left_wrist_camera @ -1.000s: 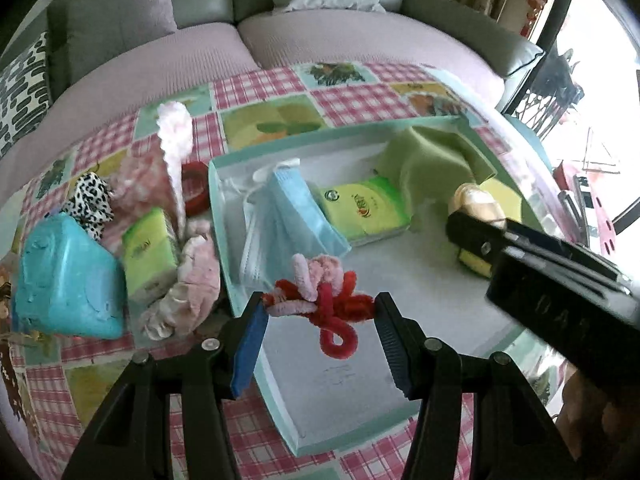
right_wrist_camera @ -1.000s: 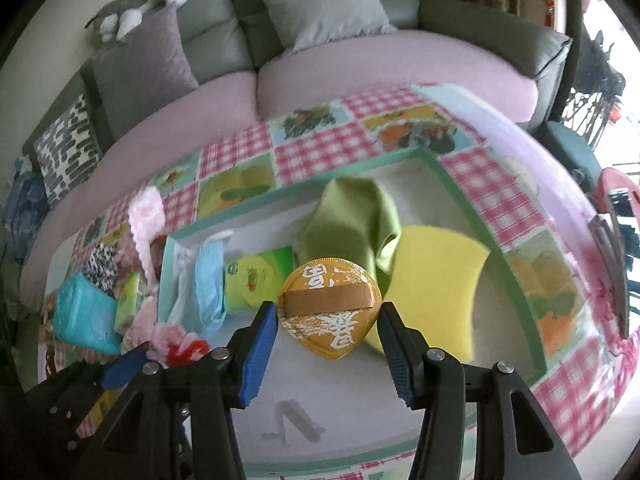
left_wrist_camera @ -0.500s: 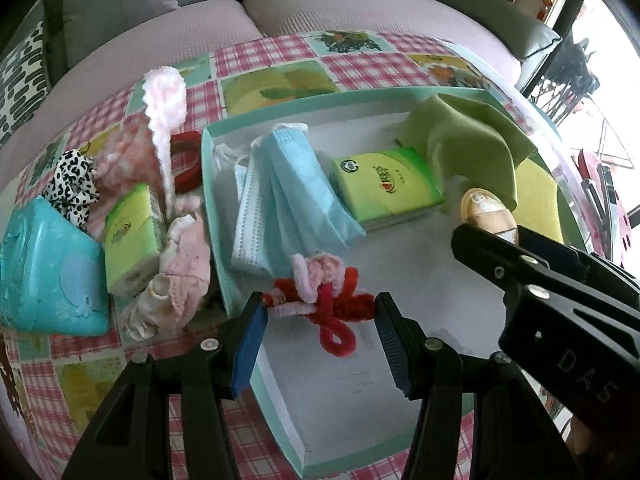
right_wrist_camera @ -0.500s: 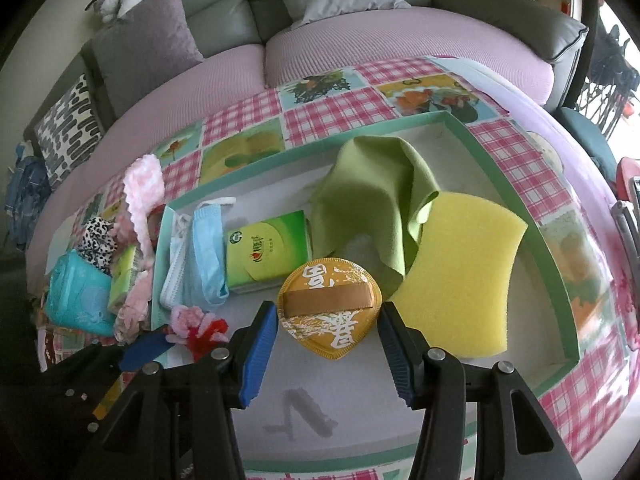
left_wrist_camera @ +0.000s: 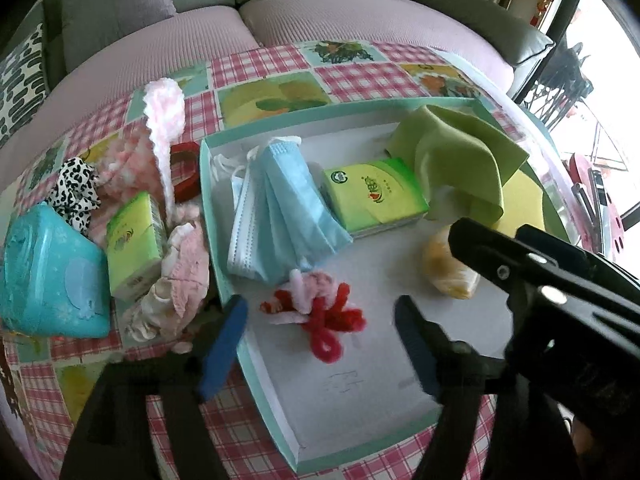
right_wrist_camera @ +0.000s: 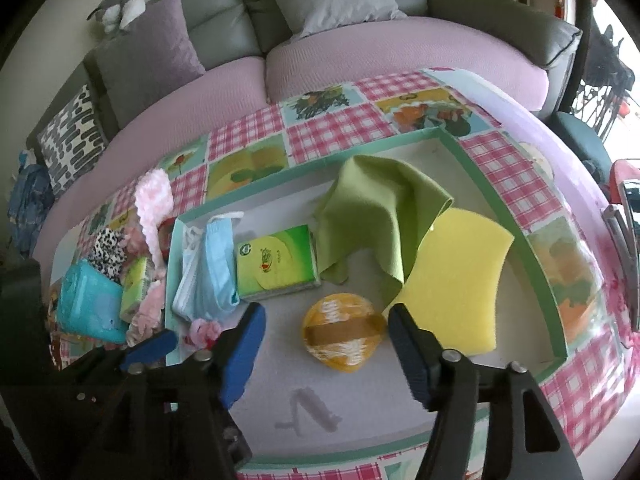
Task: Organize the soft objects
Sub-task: 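Open the left tool over the tray while the right tool releases the gold package inside it, then move the left tool to the purple packet while the right tool reaches the pink fluffy towel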
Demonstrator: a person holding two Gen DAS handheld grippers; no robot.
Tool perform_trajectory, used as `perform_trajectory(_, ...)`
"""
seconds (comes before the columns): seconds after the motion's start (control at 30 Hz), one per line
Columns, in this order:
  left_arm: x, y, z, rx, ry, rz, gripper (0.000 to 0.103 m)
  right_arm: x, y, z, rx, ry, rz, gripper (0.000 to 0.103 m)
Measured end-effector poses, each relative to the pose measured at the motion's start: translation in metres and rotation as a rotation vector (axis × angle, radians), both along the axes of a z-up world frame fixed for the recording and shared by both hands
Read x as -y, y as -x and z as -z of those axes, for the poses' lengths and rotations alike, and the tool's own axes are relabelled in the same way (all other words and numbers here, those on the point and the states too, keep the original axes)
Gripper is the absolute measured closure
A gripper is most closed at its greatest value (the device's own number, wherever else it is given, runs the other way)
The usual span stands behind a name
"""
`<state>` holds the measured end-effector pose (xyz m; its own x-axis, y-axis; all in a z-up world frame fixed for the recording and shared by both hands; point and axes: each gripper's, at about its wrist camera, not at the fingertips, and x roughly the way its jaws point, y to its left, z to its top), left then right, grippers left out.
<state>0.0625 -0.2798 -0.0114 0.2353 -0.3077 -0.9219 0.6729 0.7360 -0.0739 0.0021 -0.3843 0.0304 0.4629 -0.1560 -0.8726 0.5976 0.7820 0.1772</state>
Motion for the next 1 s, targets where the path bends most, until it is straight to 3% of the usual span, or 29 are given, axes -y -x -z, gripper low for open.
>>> perform_trajectory(0.1,-0.002,-0.001,-0.003,0.012,0.014,-0.021,0.015,0.004,0.004,-0.004,0.015,0.008,0.025,0.03)
perform_trajectory(0.5,-0.027,-0.021,-0.018,0.086,0.054,-0.166,0.015,0.019,0.017,-0.01,0.035,0.046,0.136,0.02)
perform_trajectory(1.0,-0.066,-0.044,-0.033,0.149,0.098,-0.365,0.014,0.014,0.013,-0.003,0.006,0.045,0.114,0.018)
